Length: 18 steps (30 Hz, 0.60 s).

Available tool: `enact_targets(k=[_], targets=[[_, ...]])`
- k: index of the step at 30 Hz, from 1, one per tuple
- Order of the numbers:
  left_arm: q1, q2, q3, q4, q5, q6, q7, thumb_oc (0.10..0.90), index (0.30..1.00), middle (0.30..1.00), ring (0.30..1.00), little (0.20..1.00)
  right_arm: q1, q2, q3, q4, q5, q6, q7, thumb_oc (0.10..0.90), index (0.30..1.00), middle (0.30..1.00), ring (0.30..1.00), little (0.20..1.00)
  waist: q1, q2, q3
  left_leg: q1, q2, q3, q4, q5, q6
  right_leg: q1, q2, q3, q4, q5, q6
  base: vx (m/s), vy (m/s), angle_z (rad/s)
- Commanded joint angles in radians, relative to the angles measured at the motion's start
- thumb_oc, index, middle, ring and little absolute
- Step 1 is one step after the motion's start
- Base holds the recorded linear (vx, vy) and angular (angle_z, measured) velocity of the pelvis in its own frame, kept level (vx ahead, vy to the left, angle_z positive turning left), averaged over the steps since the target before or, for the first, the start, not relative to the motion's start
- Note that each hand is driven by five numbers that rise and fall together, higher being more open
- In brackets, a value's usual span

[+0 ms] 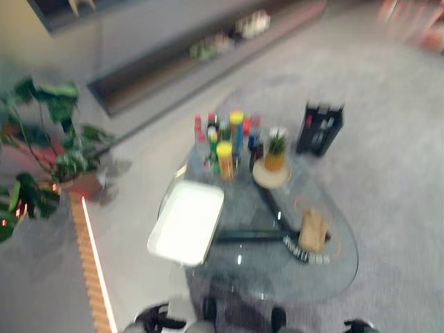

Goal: Wipe the table with a cloth and put it in the basket.

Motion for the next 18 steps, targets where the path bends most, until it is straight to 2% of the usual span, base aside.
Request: enact_targets(k=[1,5,6,8,9,12,18], targets=[[-0.070,0.108,-0.003,0.002,-0.085,-0.028,0.035,0.800,0.900,0.900,0.900,0.900,-0.037,-0.038,0.047,0.002,0.010,0.014,-0.020,0.800,0.900,0.900,0.900,0.900,0.014,-0.061,0.061,0.012,-0.031,-0.037,0.017,-0.100,0.016,-0.102,-0.050,0.054,0.086,-0.011,0.017,-0.12,0.014,0.00],[-0.131,0.141,0.007,-0.002,-0.158,-0.039,0.041,0.800,0.900,0.900,0.900,0.900,-0.090,-0.056,0.060,-0.029,0.040,0.003,-0.052,0.800,0.900,0.900,0.900,0.900,0.013,-0.075,0.111,-0.106,-0.049,-0.034,0.123,-0.115,0.016,-0.215,-0.054,0.047,0.189,-0.032,0.018,-0.15,0.000,0.00],[-0.155,0.152,0.008,-0.011,-0.182,-0.047,0.048,0.800,0.900,0.900,0.900,0.900,-0.107,-0.062,0.062,-0.046,0.051,-0.007,-0.072,0.800,0.900,0.900,0.900,0.900,0.012,-0.081,0.133,-0.161,-0.053,-0.035,0.183,-0.120,0.015,-0.260,-0.054,0.046,0.238,-0.041,0.016,-0.11,-0.034,-0.01],[-0.166,0.154,0.007,-0.016,-0.195,-0.052,0.052,0.800,0.900,0.900,0.900,0.900,-0.116,-0.064,0.062,-0.052,0.061,-0.015,-0.086,0.800,0.900,0.900,0.900,0.900,0.012,-0.083,0.138,-0.191,-0.056,-0.038,0.215,-0.126,0.016,-0.286,-0.055,0.046,0.265,-0.049,0.015,-0.10,-0.034,0.05],[-0.187,0.148,0.007,-0.036,-0.217,-0.061,0.065,0.800,0.900,0.900,0.900,0.900,-0.140,-0.063,0.055,-0.059,0.080,-0.037,-0.133,0.800,0.900,0.900,0.900,0.900,0.012,-0.085,0.149,-0.248,-0.067,-0.041,0.276,-0.139,0.019,-0.341,-0.057,0.045,0.321,-0.064,0.014,-0.10,-0.025,0.09],[-0.198,0.144,0.007,-0.067,-0.241,-0.074,0.072,0.800,0.900,0.900,0.900,0.900,-0.169,-0.066,0.043,-0.089,0.091,-0.062,-0.217,0.800,0.900,0.900,0.900,0.900,0.014,-0.083,0.162,-0.331,-0.080,-0.045,0.370,-0.164,0.025,-0.422,-0.055,0.048,0.411,-0.090,0.011,-0.10,-0.025,0.15],[-0.191,0.138,0.008,-0.100,-0.240,-0.075,0.098,0.800,0.900,0.900,0.900,0.900,-0.198,-0.077,0.029,-0.124,0.092,-0.055,-0.263,0.800,0.900,0.900,0.900,0.900,0.013,-0.083,0.170,-0.430,-0.081,-0.050,0.484,-0.203,0.028,-0.511,-0.050,0.059,0.505,-0.120,0.001,-0.04,-0.020,0.04]])
